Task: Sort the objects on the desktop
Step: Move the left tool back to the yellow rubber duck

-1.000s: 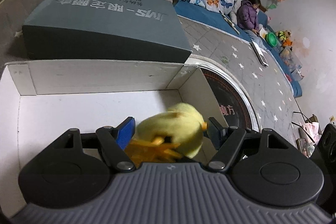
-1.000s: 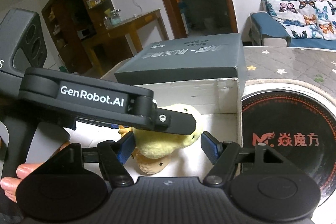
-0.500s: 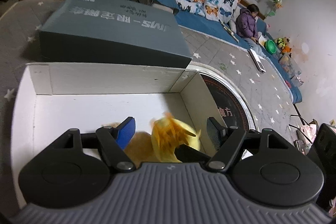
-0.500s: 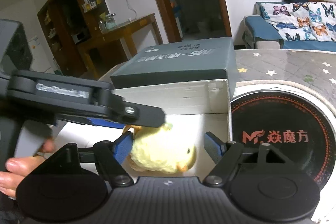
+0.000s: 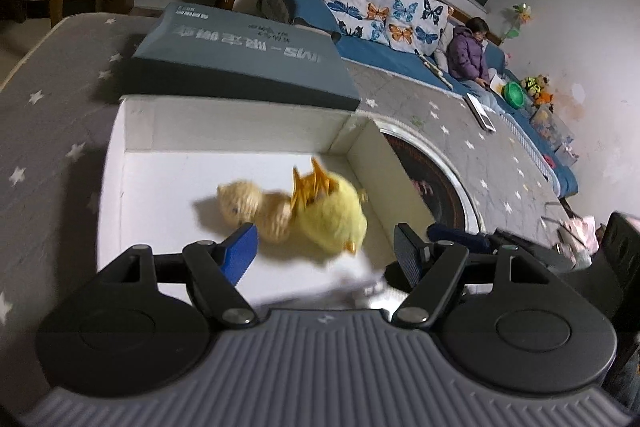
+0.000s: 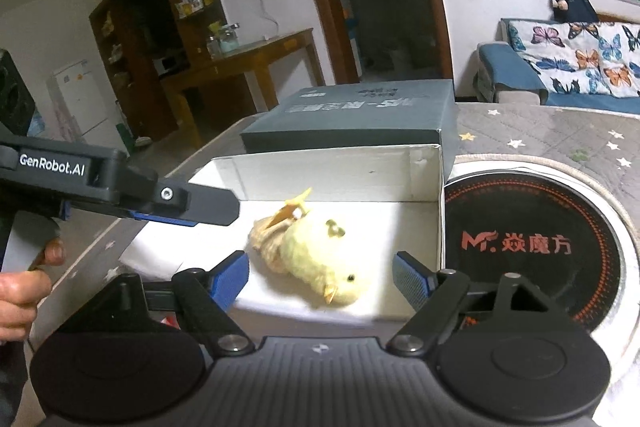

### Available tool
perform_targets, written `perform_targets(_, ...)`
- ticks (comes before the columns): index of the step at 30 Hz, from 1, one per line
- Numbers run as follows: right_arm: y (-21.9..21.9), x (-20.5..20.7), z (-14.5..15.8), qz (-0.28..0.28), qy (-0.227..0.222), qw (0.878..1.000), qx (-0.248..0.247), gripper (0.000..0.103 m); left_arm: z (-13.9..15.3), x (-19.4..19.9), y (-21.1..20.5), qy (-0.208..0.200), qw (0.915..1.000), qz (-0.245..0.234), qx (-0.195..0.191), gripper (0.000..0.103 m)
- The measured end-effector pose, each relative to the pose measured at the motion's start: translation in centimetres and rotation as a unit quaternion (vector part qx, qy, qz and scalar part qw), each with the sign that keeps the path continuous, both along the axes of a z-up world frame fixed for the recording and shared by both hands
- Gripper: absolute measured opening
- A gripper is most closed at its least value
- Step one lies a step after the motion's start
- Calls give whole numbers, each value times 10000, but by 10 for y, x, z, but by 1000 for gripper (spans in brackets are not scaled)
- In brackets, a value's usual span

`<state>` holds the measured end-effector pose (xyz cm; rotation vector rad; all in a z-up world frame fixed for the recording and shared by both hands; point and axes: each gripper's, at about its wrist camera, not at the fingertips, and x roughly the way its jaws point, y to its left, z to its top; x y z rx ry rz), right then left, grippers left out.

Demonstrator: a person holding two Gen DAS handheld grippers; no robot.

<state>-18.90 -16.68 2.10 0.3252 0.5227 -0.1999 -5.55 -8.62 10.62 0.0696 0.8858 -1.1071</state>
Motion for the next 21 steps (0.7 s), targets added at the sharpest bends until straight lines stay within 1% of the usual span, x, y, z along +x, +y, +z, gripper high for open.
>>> perform_targets(5, 18, -27, 5, 237, -60, 9997, -82, 81, -5, -26, 34, -107, 9999, -124, 52, 73)
perform_targets(8, 31, -39, 4, 445, 18, 9988, -199, 81, -11, -39, 50, -80, 9997, -228, 78, 73)
perform_targets(11, 43, -44, 1, 628, 119, 9975, -301, 81, -20, -50, 60, -15, 9993, -343, 154, 73)
perform_targets(17, 57, -47, -10, 909, 294, 9948, -360, 80, -40, -61, 78, 216, 9988, -307, 300, 73)
perform_targets(21, 54, -48, -13, 839, 355, 9956, -239, 79, -49, -71, 87, 372, 9982, -354, 296, 73)
